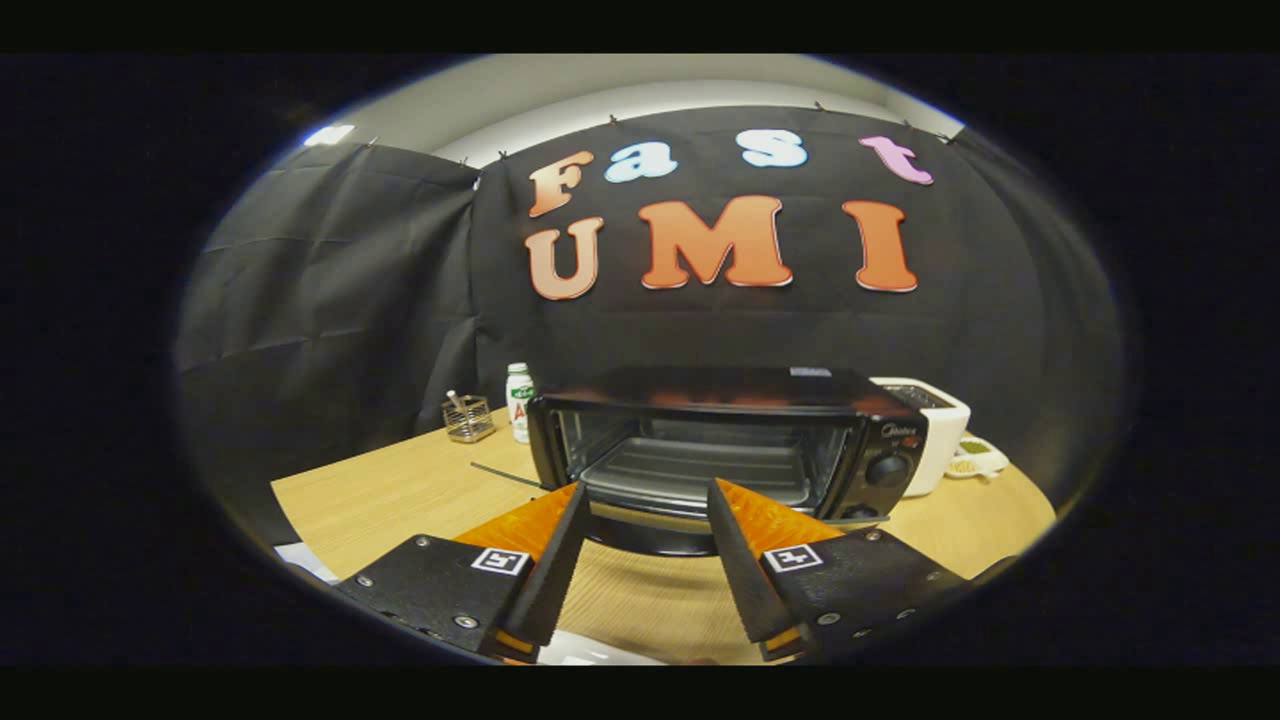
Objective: Open the toaster oven, put the food inside, and close the toaster oven door.
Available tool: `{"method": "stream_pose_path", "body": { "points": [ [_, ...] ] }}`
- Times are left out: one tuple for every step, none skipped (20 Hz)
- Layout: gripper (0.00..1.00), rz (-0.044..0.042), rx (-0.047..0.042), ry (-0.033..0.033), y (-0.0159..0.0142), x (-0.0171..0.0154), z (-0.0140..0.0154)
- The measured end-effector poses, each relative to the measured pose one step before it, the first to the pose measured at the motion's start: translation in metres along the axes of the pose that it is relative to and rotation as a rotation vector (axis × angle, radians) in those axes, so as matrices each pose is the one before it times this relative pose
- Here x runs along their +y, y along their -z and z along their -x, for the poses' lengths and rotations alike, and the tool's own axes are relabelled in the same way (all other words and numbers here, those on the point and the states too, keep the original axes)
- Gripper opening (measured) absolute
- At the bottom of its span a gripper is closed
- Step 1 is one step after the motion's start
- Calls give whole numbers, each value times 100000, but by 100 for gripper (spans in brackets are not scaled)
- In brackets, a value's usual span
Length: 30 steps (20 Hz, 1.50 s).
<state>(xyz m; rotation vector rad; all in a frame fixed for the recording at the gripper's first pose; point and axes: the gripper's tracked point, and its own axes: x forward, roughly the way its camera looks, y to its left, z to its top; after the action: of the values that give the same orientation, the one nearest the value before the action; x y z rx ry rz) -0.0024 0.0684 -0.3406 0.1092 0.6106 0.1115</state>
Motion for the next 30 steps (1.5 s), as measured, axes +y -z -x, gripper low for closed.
{"method": "stream_pose_path", "body": {
  "points": [
    [70, 302, 2035, -382, 1109, 50, 316],
    [70, 1074, 1024, 888, 582, -320, 121],
    [70, 758, 1461, -11, 731, -89, 252],
    [70, -559, 856, -108, 611, 60, 123],
    [70, -993, 653, -367, 442, 58, -92],
    [71, -1310, 1419, -667, 480, 35, 79],
    [70, -2200, 2030, -884, 628, 67, -69],
    [71, -2785, 2597, -1192, 860, -71, 4],
    [71, -2966, 3271, -1039, 916, -42, -136],
    [71, -2256, 2343, -12, 740, -251, 18],
    [71, -877, 1072, 2046, 415, -700, -190],
    [71, -118, 877, 1261, 432, -531, -177],
    [70, -455, 1132, 521, 459, -314, -83],
    [70, -807, 1502, 186, 757, -242, -116],
    [69, -392, 1664, -501, 705, -186, -52],
    [68, -323, -464, -669, 190, 54, 148],
    [68, -146, -1275, -223, -288, -78, 120],
    [68, -352, 249, 678, 43, -365, 217],
    [67, -497, -548, -145, -111, -36, 488],
    [67, -807, -1179, -779, -124, 400, 647],
    [66, -154, -540, -2076, -159, 549, 856],
    [66, 561, -385, -2325, -16, 630, 1000],
    [71, 1484, -815, -1592, -49, 631, 799],
    [75, 2269, -1152, -768, -10, 504, 1034],
    [83, 2843, -1074, -1071, -15, 432, 898],
    [86, 2249, -826, -1373, 265, 692, 932],
    [89, 1034, -30, -2095, 208, 711, 817],
    [90, 367, 273, -2147, 409, 958, 768],
    [93, 96, 734, -2120, 417, 725, 568],
    [94, 540, 687, -2016, 552, 876, 621]
  ]
}}
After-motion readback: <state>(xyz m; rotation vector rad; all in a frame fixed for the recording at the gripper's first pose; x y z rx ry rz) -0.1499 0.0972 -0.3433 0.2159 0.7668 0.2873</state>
